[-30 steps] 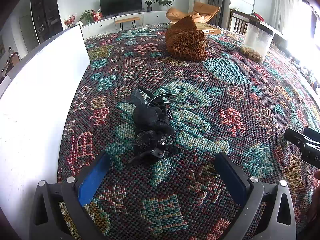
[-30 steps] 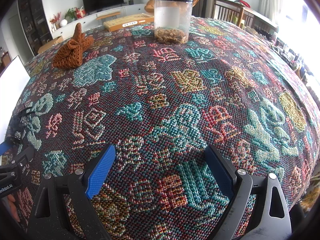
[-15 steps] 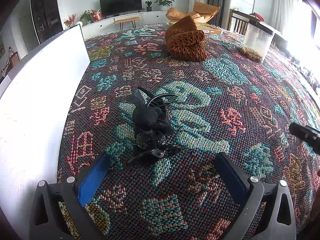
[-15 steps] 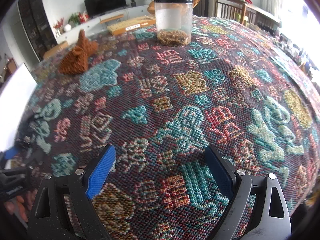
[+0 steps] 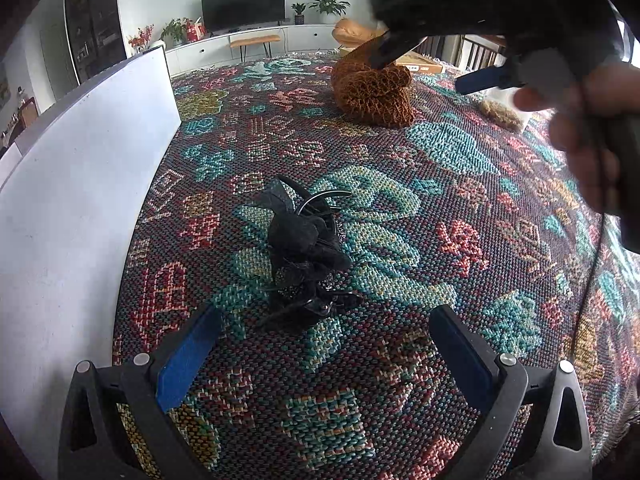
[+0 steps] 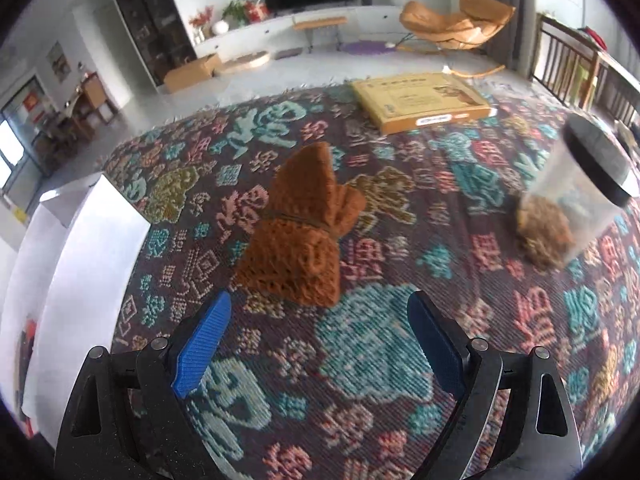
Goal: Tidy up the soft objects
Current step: 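Grasp the orange-brown mesh bag with right gripper while left grasps the black bag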
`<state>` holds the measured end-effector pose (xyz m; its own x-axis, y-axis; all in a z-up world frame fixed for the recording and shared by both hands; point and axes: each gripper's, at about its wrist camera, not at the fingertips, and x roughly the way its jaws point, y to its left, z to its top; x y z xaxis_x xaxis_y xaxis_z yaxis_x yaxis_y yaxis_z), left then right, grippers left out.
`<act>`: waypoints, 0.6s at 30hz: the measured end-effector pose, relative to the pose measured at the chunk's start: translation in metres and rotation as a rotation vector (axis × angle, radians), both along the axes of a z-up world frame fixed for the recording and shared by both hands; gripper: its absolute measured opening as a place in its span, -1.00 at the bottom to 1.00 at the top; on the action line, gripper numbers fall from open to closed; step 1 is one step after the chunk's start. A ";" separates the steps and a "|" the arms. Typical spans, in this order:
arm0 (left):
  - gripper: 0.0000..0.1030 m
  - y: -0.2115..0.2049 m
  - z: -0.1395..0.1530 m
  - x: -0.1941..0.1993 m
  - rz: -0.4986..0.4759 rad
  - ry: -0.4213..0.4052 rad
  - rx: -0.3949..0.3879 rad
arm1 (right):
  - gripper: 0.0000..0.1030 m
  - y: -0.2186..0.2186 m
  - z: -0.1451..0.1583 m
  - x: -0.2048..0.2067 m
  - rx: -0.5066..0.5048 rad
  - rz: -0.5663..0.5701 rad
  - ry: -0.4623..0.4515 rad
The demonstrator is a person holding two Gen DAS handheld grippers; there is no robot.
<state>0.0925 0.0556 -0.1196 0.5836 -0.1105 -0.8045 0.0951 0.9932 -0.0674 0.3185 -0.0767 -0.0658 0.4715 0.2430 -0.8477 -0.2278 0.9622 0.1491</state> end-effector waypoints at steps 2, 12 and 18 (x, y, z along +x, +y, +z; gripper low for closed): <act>1.00 0.008 0.002 -0.001 0.007 -0.011 -0.060 | 0.77 0.011 -0.015 0.016 -0.026 -0.011 0.015; 1.00 0.012 0.005 0.012 0.057 0.008 -0.104 | 0.12 -0.053 -0.001 -0.040 0.202 0.026 -0.003; 0.45 -0.006 0.002 0.034 0.049 -0.006 0.048 | 0.12 -0.105 0.021 -0.111 0.269 0.029 -0.025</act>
<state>0.1261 0.0493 -0.1172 0.5919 -0.0431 -0.8049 0.0469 0.9987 -0.0190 0.2073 -0.1821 -0.0447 0.4807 0.4716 -0.7392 -0.2617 0.8818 0.3924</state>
